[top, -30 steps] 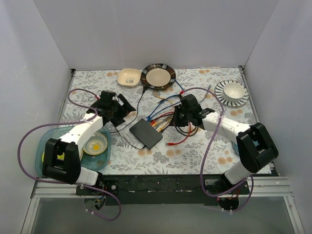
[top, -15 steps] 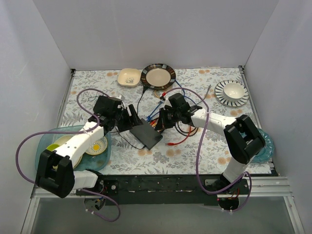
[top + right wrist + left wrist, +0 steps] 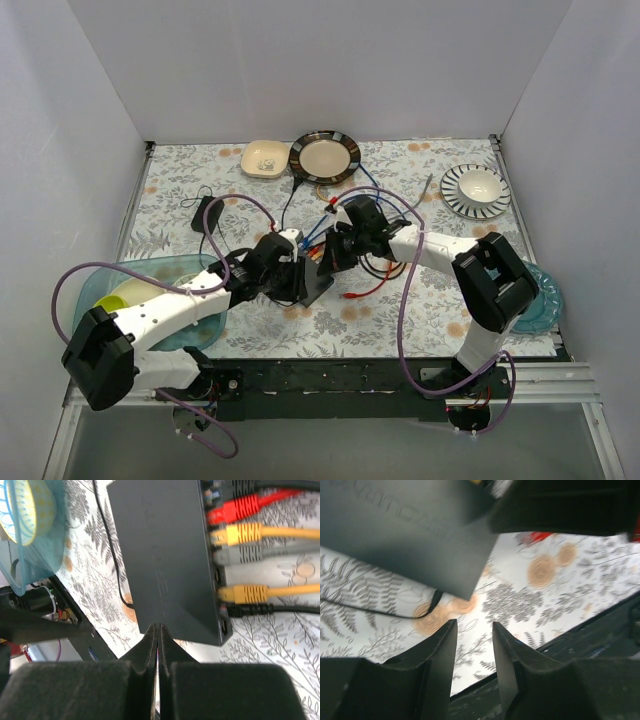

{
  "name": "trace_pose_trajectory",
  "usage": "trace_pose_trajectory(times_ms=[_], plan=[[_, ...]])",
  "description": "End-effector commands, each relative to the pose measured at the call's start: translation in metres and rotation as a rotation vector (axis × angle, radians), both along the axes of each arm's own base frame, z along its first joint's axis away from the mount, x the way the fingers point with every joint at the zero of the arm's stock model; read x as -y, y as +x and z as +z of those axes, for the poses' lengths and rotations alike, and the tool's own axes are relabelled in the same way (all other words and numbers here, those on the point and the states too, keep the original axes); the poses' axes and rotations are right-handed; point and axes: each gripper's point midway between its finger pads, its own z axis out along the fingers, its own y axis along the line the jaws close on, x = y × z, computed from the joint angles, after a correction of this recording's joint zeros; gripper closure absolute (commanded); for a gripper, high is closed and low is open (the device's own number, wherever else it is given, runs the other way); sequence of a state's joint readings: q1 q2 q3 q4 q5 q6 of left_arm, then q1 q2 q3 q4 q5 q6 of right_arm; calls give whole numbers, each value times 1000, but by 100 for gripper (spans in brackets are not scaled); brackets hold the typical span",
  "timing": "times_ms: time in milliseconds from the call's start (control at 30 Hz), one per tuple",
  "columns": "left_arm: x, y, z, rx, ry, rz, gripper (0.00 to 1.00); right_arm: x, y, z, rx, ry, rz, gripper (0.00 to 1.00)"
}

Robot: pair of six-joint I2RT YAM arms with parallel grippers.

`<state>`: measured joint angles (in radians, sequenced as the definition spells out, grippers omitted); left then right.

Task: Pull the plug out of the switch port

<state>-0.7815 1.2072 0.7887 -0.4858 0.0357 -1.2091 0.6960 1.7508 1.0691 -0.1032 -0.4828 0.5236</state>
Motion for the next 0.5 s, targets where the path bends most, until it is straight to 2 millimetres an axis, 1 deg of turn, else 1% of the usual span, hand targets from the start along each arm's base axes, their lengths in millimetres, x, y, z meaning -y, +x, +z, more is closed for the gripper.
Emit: trace_pose_trajectory(times_ms=[0, 133, 267, 400, 467], plan=[[-22, -2, -20, 2, 116, 38, 67, 5, -9, 12, 22, 22, 7, 99], [-29, -2, -32, -19, 182, 39, 67, 10, -16, 8, 8, 25, 1, 99], [-29, -3, -46, -48, 211, 28, 67, 13, -19, 6, 8, 21, -2, 99], [-28, -1, -56, -56, 228, 16, 66, 15, -20, 5, 8, 19, -3, 99], [-27, 3, -58, -47, 235, 19, 66, 15, -21, 5, 8, 19, -3, 99]])
